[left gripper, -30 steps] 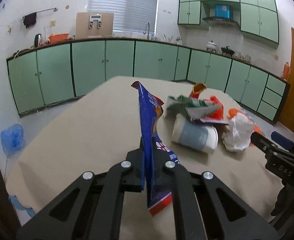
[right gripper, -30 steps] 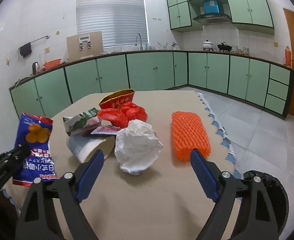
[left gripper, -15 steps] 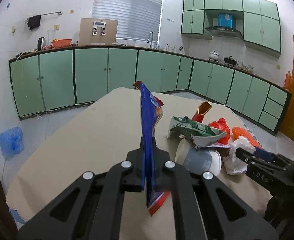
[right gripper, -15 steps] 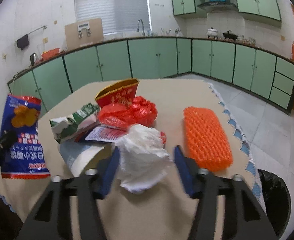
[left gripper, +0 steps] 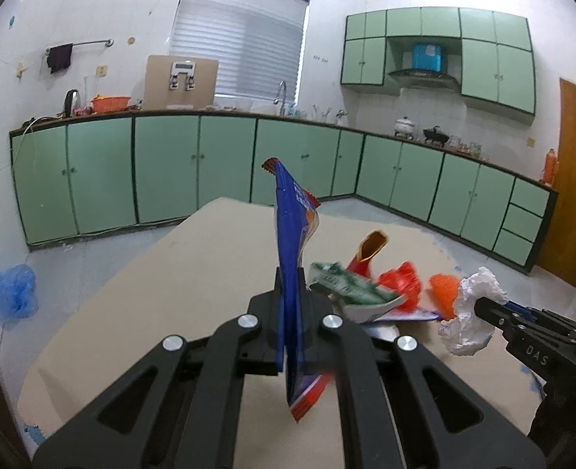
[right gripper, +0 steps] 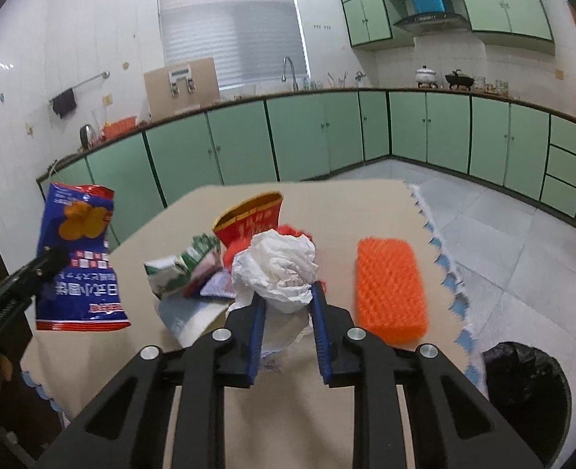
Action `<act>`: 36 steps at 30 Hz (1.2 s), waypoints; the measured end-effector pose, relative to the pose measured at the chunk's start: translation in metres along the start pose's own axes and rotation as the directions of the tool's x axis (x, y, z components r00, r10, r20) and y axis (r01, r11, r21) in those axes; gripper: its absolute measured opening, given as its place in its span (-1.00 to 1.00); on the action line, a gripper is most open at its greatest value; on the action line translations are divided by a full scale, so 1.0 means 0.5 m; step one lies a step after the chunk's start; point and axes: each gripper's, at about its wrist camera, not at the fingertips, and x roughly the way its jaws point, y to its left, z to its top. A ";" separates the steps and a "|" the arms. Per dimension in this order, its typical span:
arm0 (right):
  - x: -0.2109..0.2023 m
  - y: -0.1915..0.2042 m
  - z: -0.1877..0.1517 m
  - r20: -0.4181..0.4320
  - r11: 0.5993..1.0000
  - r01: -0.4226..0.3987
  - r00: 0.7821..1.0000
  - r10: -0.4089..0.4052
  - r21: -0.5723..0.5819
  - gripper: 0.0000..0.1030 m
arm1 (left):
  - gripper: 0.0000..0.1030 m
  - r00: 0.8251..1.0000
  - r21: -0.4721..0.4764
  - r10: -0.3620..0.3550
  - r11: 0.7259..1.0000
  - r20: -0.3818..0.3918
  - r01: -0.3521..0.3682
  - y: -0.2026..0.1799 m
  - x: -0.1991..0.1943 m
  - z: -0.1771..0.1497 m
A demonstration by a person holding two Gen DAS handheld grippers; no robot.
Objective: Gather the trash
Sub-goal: 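Grasp the white paper with the right gripper while the left carries the chip bag to the bin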
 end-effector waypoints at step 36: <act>-0.289 -0.339 -0.016 0.096 0.904 0.381 0.910 -0.404 0.193 -0.56 | -0.95 0.843 0.158 -0.533 0.828 -0.075 0.538 -0.502 0.008 -0.054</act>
